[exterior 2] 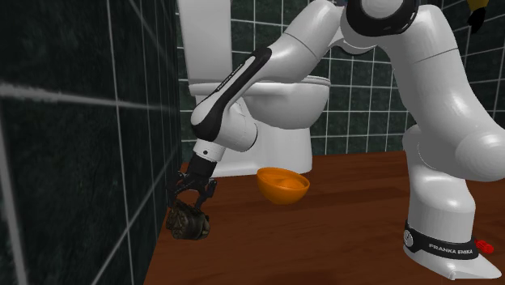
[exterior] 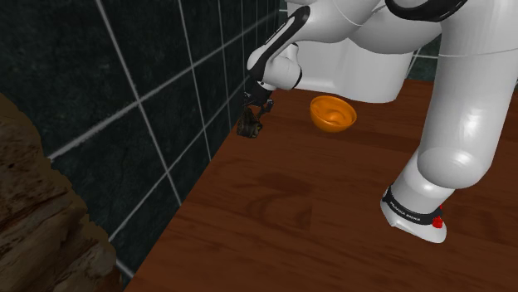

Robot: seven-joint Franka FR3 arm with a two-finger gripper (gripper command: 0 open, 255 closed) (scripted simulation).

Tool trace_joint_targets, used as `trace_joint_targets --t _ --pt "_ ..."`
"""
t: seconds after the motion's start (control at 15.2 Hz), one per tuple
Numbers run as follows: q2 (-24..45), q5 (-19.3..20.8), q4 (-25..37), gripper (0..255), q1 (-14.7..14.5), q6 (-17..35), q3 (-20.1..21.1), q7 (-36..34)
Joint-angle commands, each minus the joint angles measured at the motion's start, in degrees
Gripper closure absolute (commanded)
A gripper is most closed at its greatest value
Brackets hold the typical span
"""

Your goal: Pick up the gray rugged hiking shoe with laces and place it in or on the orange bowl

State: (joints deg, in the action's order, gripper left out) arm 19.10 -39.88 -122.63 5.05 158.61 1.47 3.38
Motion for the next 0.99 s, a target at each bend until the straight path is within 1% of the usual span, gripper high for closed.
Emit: trace_joint_targets --t 0.0,0.2,0.26,0.86,0.92 --pt "0.1 0.0 0.1 0 0.0 0.0 0.0 0.0" --pt "0.1 0.0 0.1 0 0.0 0.0 0.0 0.0" --pt "0.1 0.0 0.1 255 0.0 0.0 0.0 0.0" --pt "0.1 0.0 0.1 255 0.0 0.0 0.0 0.0" --pt "-0.5 0.6 0.0 255 -0.2 -0.5 -0.3 -0.7"
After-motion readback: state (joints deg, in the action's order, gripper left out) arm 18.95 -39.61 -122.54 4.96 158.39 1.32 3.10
